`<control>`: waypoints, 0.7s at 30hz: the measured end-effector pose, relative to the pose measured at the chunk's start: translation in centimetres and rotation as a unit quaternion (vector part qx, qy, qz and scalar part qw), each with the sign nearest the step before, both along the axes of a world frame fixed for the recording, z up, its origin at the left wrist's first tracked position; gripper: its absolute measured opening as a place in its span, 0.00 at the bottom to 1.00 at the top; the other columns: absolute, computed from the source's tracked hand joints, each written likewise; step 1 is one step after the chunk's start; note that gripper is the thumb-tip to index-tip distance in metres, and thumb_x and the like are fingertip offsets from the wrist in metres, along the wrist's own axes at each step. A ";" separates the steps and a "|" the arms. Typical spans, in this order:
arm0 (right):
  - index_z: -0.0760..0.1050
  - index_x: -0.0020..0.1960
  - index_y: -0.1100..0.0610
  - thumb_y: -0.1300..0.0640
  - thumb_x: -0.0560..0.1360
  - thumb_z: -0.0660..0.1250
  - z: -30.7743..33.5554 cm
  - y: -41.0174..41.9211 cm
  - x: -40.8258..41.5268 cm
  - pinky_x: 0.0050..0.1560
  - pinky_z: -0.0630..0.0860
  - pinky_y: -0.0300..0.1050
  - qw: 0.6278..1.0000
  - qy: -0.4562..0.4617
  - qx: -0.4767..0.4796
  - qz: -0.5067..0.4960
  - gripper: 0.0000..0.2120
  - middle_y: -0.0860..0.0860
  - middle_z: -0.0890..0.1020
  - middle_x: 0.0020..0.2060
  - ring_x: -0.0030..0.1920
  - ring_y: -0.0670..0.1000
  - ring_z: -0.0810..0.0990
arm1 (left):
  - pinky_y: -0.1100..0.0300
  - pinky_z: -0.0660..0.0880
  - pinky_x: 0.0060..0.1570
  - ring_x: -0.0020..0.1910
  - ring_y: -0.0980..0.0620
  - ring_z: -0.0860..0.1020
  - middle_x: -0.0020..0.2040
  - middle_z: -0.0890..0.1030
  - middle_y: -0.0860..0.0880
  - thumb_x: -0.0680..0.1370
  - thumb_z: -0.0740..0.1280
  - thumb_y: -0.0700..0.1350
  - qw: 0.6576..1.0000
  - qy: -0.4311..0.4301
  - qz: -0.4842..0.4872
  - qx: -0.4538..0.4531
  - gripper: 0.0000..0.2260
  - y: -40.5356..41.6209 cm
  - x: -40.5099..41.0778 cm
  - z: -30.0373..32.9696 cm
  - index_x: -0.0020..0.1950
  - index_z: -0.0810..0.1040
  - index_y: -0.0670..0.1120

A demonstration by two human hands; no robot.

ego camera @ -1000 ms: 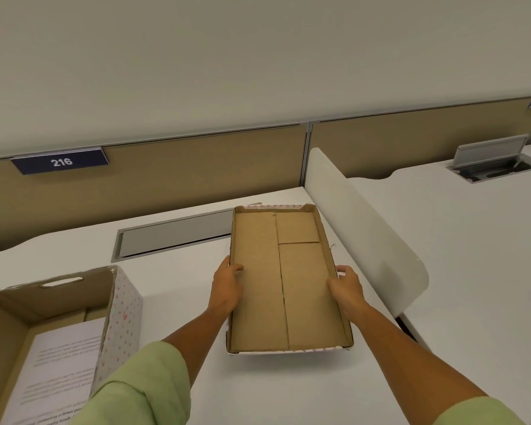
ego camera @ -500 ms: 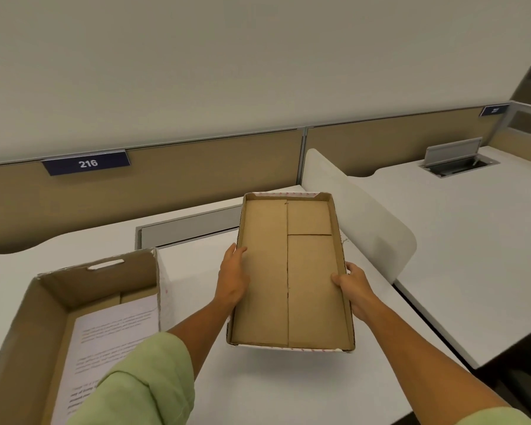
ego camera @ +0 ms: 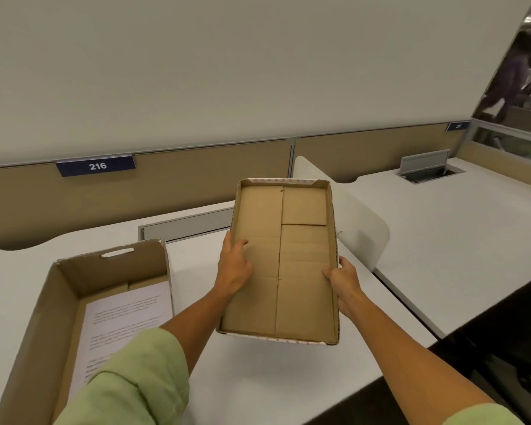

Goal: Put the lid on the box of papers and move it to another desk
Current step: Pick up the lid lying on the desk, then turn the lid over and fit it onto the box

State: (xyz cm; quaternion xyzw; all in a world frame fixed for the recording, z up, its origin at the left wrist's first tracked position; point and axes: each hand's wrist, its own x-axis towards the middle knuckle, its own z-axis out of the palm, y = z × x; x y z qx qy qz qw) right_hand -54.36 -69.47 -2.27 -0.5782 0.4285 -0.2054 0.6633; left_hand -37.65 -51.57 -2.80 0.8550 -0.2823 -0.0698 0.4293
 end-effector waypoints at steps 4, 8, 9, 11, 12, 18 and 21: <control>0.64 0.76 0.55 0.65 0.80 0.63 1.4 1.0 -1.8 0.54 0.82 0.59 0.999 -0.026 0.008 0.018 0.25 0.57 0.78 0.61 0.56 0.58 0.81 | 0.40 0.52 0.77 0.79 0.39 0.53 0.80 0.52 0.44 0.77 0.65 0.38 0.998 -0.024 0.050 0.039 0.23 0.1 -2.6 1.3 0.71 0.68 0.48; 0.65 0.72 0.53 0.67 0.80 0.62 3.1 2.6 -3.8 0.51 0.83 0.59 0.997 -0.068 0.016 0.031 0.23 0.56 0.79 0.57 0.53 0.58 0.82 | 0.40 0.48 0.76 0.79 0.39 0.49 0.81 0.52 0.44 0.78 0.64 0.43 0.996 -0.041 0.070 0.038 0.22 -0.1 -6.2 3.0 0.72 0.68 0.47; 0.65 0.72 0.52 0.67 0.80 0.61 3.6 3.0 -4.4 0.50 0.83 0.59 0.996 -0.077 0.016 0.038 0.23 0.56 0.79 0.57 0.53 0.58 0.82 | 0.40 0.51 0.77 0.79 0.40 0.50 0.81 0.52 0.44 0.78 0.64 0.46 0.996 -0.043 0.069 0.026 0.22 -0.2 -7.2 3.5 0.72 0.68 0.48; 0.65 0.70 0.51 0.67 0.80 0.61 4.3 4.1 -5.4 0.47 0.84 0.55 0.995 -0.082 0.000 0.055 0.22 0.55 0.79 0.56 0.52 0.56 0.82 | 0.42 0.55 0.76 0.79 0.42 0.51 0.80 0.53 0.45 0.78 0.64 0.53 0.997 -0.044 0.067 0.012 0.23 -0.5 -9.0 4.5 0.72 0.68 0.49; 0.65 0.70 0.51 0.67 0.80 0.61 4.5 4.6 -6.0 0.46 0.84 0.53 0.994 -0.083 -0.014 0.063 0.21 0.54 0.79 0.56 0.51 0.54 0.82 | 0.43 0.57 0.76 0.79 0.43 0.53 0.80 0.55 0.46 0.78 0.63 0.56 0.997 -0.045 0.066 0.010 0.24 -0.7 -10.1 5.1 0.72 0.68 0.50; 0.63 0.70 0.51 0.67 0.80 0.60 4.1 8.2 -9.0 0.51 0.84 0.54 0.985 -0.086 -0.112 0.099 0.22 0.51 0.73 0.61 0.53 0.51 0.79 | 0.54 0.69 0.65 0.68 0.47 0.72 0.69 0.75 0.45 0.80 0.63 0.56 0.999 -0.001 0.029 -0.042 0.23 -1.3 -17.1 8.5 0.70 0.71 0.43; 0.61 0.69 0.52 0.66 0.81 0.59 4.6 9.8 -9.8 0.52 0.83 0.53 0.980 -0.089 -0.143 0.106 0.20 0.51 0.72 0.60 0.52 0.50 0.78 | 0.54 0.72 0.63 0.64 0.48 0.76 0.64 0.79 0.46 0.79 0.63 0.57 0.999 -0.007 0.018 -0.040 0.22 -1.0 -19.2 9.5 0.66 0.76 0.43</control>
